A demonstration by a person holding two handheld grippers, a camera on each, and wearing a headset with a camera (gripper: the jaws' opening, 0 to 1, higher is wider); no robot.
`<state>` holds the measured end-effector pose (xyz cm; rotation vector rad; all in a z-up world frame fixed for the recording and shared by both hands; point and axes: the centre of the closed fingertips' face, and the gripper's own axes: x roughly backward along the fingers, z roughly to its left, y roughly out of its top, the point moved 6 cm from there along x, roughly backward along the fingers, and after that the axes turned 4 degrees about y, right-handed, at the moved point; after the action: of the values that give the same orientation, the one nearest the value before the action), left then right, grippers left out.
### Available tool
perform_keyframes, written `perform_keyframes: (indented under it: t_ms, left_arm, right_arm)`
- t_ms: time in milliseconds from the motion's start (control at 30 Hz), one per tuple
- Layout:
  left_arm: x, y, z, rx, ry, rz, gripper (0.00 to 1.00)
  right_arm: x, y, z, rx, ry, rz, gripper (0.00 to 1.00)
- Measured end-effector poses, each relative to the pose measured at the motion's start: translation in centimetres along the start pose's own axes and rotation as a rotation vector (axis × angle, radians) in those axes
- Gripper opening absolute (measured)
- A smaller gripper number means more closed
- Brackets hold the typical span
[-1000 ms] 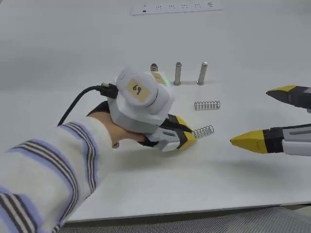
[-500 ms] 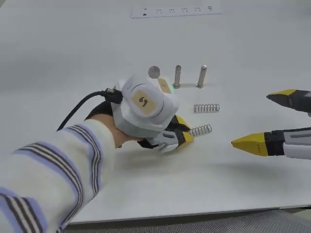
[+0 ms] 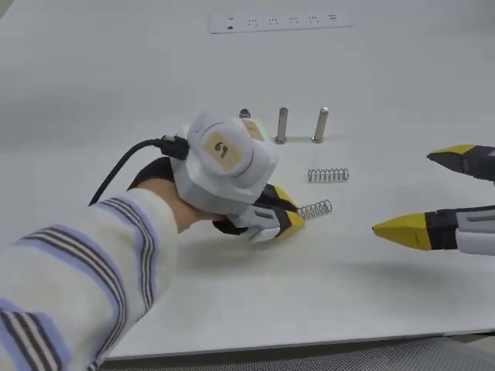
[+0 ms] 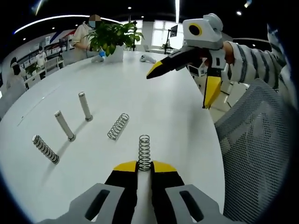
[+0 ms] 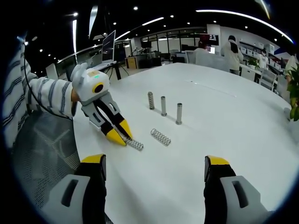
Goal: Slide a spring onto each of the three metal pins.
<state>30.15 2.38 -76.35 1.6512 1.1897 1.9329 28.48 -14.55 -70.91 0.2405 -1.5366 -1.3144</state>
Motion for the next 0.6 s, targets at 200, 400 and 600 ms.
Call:
perform_keyframes:
  t_ms: [200,400,600]
  left_arm:
    - [0.4,-0.1,0.1,-0.008,0.019,0.0,0.02]
    - [1.2,-0.1,0.5,0.02,0.039,-0.008,0.02]
    - [1.8,0.1,0.2,0.007,0.02,-0.021,0.02]
  right_arm:
    - [0.1,0.0,-0.1,0.0,0.001,-0.002,0.84]
    - [0.3,0.0,-0.3,0.003,0.0,-0.001,0.84]
    - [0.3,0.0,-0.3,0.012,0.011,-0.003,0.8]
